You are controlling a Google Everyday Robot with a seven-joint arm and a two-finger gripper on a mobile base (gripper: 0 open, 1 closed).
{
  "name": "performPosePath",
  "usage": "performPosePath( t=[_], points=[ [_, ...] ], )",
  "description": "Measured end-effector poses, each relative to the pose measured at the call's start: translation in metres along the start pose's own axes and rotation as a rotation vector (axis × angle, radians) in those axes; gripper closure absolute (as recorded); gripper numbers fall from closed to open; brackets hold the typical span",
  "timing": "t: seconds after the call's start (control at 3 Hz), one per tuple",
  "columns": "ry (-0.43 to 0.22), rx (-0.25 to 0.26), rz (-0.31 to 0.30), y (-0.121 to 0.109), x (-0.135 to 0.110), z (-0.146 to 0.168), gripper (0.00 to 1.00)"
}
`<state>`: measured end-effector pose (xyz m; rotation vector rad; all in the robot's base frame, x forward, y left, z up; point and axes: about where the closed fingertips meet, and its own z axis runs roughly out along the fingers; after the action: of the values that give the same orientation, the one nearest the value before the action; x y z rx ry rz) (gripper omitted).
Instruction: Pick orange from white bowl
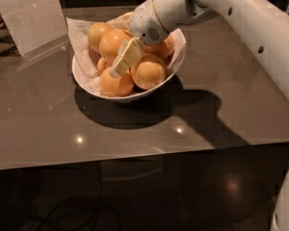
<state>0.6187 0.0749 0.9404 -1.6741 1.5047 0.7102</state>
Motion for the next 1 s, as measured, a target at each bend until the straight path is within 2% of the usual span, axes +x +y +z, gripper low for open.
performPosePath(
  t=[0.33, 0.67, 1.0],
  points=[
    [0.002, -0.022, 0.031, -0.0007, 0.0069, 0.0083, 0.0],
    [0.012, -0.038, 0.064, -0.001, 0.0122, 0.014, 0.19],
    [0.012, -0.039, 0.064, -0.001, 0.0122, 0.0141, 0.42]
  ],
)
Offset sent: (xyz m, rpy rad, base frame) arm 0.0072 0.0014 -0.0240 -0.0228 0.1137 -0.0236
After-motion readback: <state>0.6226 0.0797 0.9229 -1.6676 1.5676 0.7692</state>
